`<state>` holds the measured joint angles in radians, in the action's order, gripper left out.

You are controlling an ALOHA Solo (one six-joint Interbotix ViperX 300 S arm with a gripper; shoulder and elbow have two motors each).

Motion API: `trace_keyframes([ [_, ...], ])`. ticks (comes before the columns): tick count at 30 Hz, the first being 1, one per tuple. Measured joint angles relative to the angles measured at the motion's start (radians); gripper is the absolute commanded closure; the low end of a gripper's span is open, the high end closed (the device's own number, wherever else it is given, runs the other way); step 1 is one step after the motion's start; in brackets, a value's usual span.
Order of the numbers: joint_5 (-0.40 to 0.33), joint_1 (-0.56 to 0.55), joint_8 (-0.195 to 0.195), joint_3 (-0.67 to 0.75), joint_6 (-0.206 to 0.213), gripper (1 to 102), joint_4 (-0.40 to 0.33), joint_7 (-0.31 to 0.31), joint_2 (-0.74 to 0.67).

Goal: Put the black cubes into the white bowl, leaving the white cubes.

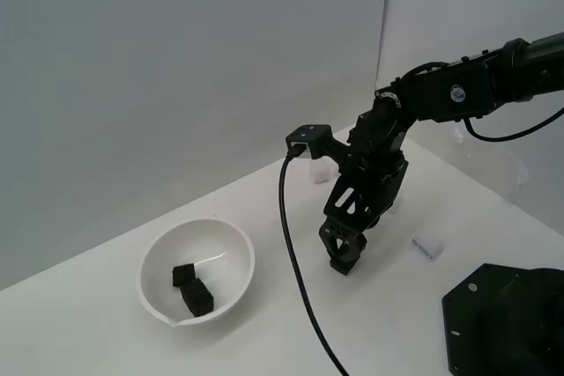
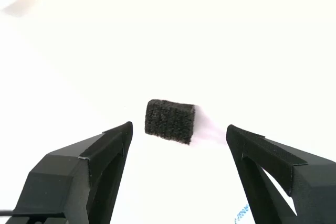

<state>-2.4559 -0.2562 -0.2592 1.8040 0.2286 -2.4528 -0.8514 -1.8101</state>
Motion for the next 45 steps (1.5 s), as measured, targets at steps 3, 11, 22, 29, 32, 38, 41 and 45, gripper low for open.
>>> trace_keyframes([
  [3,0.0,-0.012,0.0,-0.025,0.008,3,0.0,0.009,0.025],
  [11,0.002,-0.023,0.0,-0.074,0.011,3,0.002,0.029,0.072],
  [22,0.002,-0.023,0.0,-0.101,0.011,5,-0.003,0.038,0.098],
  [29,-0.002,-0.025,0.002,-0.107,0.011,42,-0.002,0.043,0.106],
  [32,-0.002,-0.038,0.0,-0.109,0.011,45,-0.002,0.046,0.107],
  [38,-0.002,-0.041,0.0,-0.112,0.011,73,-0.003,0.049,0.11],
  [41,-0.006,-0.044,0.0,-0.106,0.011,74,-0.008,0.052,0.104],
  [45,-0.009,-0.046,0.0,-0.1,0.011,74,-0.012,0.041,0.098],
])
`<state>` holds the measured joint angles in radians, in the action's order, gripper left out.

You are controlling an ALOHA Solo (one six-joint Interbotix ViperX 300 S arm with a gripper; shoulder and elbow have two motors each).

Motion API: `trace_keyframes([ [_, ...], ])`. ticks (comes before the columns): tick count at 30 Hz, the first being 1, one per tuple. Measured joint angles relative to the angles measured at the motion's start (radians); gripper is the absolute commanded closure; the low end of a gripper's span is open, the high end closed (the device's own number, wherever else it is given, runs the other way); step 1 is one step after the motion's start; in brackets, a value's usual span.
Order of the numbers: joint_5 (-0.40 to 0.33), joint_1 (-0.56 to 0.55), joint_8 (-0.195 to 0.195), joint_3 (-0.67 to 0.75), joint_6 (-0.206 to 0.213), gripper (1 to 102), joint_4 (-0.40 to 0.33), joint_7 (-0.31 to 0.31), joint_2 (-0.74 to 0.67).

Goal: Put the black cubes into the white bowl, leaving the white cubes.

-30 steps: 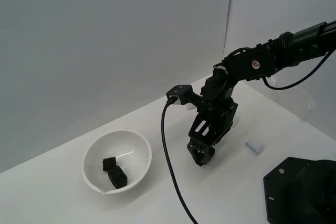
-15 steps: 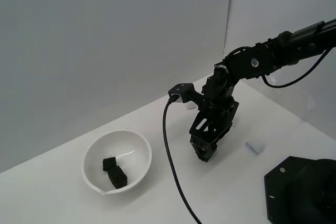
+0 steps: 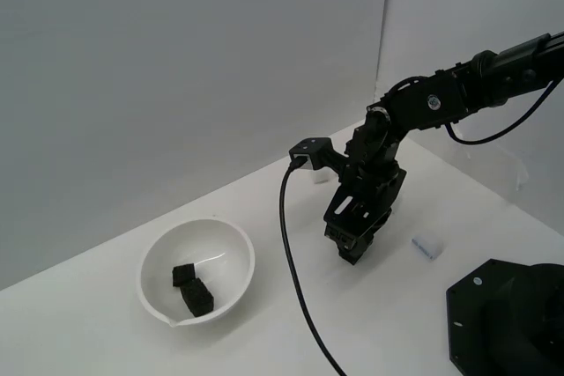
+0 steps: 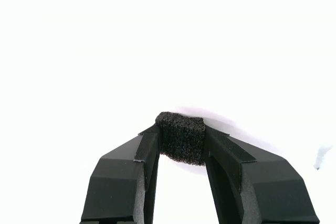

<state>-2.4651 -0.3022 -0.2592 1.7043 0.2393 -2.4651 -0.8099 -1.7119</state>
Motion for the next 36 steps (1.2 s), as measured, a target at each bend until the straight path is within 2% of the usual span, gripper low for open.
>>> trace_keyframes([
  [8,0.015,-0.009,0.0,0.064,0.0,74,0.02,-0.051,-0.063],
  [10,0.034,-0.009,0.012,0.094,0.009,74,0.037,-0.06,-0.092],
  [16,0.081,-0.028,0.014,0.14,0.041,74,0.083,-0.063,-0.141],
  [19,0.1,-0.067,0.014,0.14,0.052,74,0.101,-0.066,-0.141],
  [23,0.127,-0.115,0.032,0.14,0.078,74,0.129,-0.064,-0.141],
  [36,0.219,-0.213,0.031,0.132,0.14,74,0.221,-0.064,-0.132],
])
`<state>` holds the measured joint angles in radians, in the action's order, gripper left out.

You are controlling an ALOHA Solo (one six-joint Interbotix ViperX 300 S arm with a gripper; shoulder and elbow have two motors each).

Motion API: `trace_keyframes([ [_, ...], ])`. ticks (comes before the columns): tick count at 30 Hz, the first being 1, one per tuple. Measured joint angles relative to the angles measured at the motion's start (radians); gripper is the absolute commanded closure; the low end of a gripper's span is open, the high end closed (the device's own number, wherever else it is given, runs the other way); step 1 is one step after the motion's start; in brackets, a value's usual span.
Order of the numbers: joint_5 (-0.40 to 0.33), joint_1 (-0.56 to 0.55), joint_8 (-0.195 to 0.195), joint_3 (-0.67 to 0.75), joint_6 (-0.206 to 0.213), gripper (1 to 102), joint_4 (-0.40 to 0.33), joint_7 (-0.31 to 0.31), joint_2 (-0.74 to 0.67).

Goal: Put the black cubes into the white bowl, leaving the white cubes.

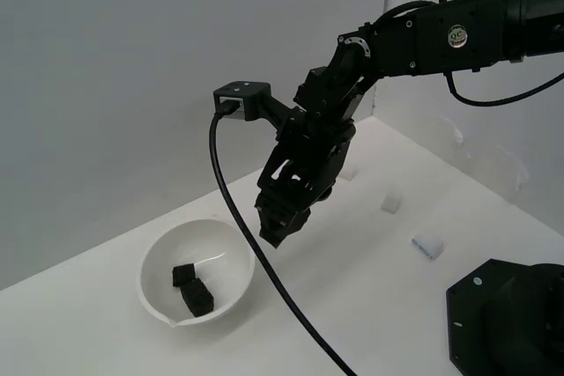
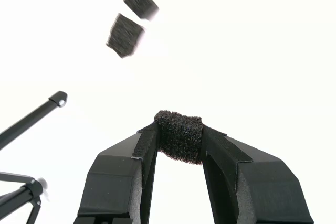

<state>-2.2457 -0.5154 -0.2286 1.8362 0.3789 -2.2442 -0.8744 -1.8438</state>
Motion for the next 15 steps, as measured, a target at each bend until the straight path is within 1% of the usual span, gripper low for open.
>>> trace_keyframes([
  [8,0.094,-0.049,0.0,-0.06,0.023,74,0.095,-0.002,0.06],
  [15,0.164,-0.08,0.0,-0.118,0.026,74,0.163,-0.002,0.12],
])
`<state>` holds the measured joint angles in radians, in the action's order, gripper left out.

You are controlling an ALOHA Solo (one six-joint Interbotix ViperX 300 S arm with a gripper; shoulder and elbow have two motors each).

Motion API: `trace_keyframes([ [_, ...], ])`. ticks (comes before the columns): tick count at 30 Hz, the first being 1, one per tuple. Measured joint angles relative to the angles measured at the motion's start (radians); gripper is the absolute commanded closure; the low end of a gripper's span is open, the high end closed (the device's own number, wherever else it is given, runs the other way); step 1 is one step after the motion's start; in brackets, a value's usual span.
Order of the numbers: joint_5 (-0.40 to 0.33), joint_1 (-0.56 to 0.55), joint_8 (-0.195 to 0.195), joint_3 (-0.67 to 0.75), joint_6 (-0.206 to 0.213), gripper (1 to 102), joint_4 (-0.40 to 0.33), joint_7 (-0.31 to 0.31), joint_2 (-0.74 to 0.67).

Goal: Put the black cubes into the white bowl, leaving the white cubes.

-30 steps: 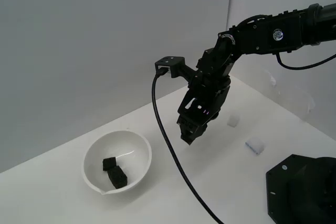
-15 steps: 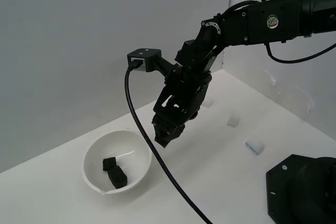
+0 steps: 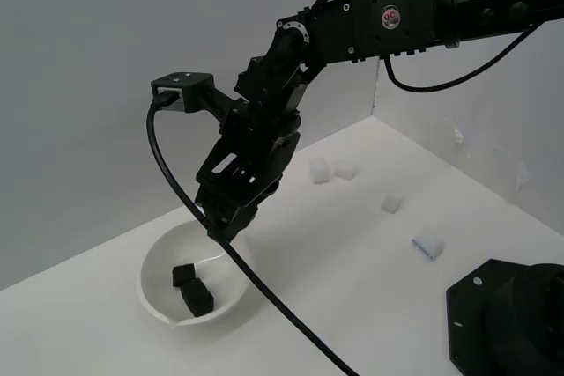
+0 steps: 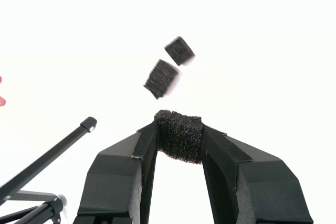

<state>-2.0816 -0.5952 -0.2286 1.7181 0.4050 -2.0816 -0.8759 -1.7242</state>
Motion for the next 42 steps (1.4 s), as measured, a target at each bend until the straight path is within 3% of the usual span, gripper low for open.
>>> trace_keyframes([
  [4,0.015,0.0,-0.015,-0.014,0.025,66,0.015,0.0,0.014],
  [9,0.031,0.0,-0.018,-0.031,0.077,37,0.032,0.0,0.031],
  [14,0.049,-0.029,-0.018,-0.044,0.086,12,0.051,0.0,0.043],
  [16,0.055,-0.035,-0.018,-0.052,0.087,7,0.057,0.0,0.052],
  [26,0.061,-0.034,-0.018,-0.044,0.087,8,0.058,-0.015,0.043],
  [32,0.061,0.006,-0.018,0.018,0.083,13,0.06,-0.084,-0.018],
  [42,0.044,0.114,-0.035,0.169,0.063,71,0.046,-0.123,-0.172],
])
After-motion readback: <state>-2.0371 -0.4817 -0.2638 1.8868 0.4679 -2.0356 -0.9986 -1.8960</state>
